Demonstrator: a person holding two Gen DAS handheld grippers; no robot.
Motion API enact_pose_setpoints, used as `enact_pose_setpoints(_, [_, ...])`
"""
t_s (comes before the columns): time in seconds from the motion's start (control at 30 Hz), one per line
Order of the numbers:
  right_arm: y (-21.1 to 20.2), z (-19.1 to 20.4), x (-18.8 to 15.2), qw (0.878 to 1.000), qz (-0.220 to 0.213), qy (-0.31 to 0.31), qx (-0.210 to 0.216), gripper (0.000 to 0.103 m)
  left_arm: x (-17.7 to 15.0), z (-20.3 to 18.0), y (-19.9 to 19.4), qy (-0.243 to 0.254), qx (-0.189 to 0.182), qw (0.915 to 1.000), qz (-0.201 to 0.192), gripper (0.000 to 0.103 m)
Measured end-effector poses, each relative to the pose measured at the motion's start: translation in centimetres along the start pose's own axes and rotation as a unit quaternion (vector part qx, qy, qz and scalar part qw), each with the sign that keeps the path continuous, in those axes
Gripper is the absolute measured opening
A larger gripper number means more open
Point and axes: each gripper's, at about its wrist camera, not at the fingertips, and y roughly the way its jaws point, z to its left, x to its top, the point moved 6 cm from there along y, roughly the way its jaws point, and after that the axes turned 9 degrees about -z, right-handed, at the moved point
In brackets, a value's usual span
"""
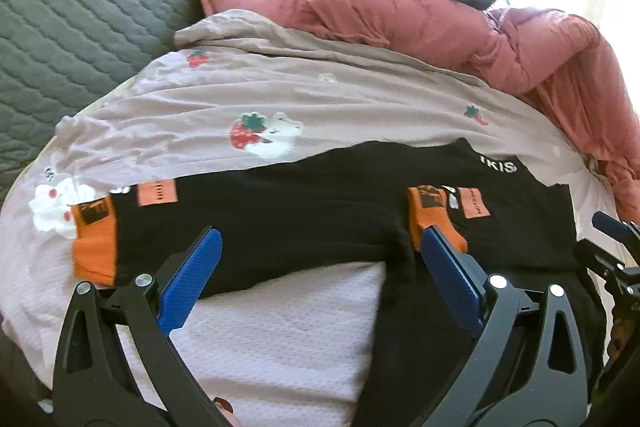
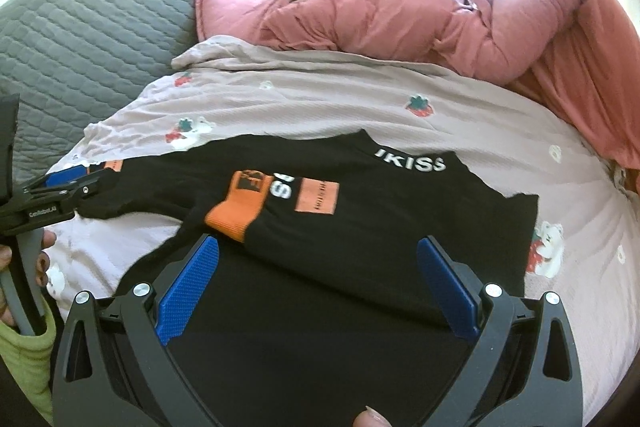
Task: Fold small clothes
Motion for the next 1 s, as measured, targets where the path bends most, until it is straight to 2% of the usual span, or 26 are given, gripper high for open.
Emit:
enact_pose_setpoints(0.47, [1.1,4.9,1.8,0.999,-0.008,-0.017,0.032,0.099,0.7,5.7,-1.4,-0.036,0.048,0.998,-0.019,0.093])
enact_pose_setpoints(1.0, [3.2,10.0,3.1,0.997,-0.003,-0.044,0.059,0.099,0.8,9.6,-1.3,-0.055,0.078,0.9951,-0.027,0.093])
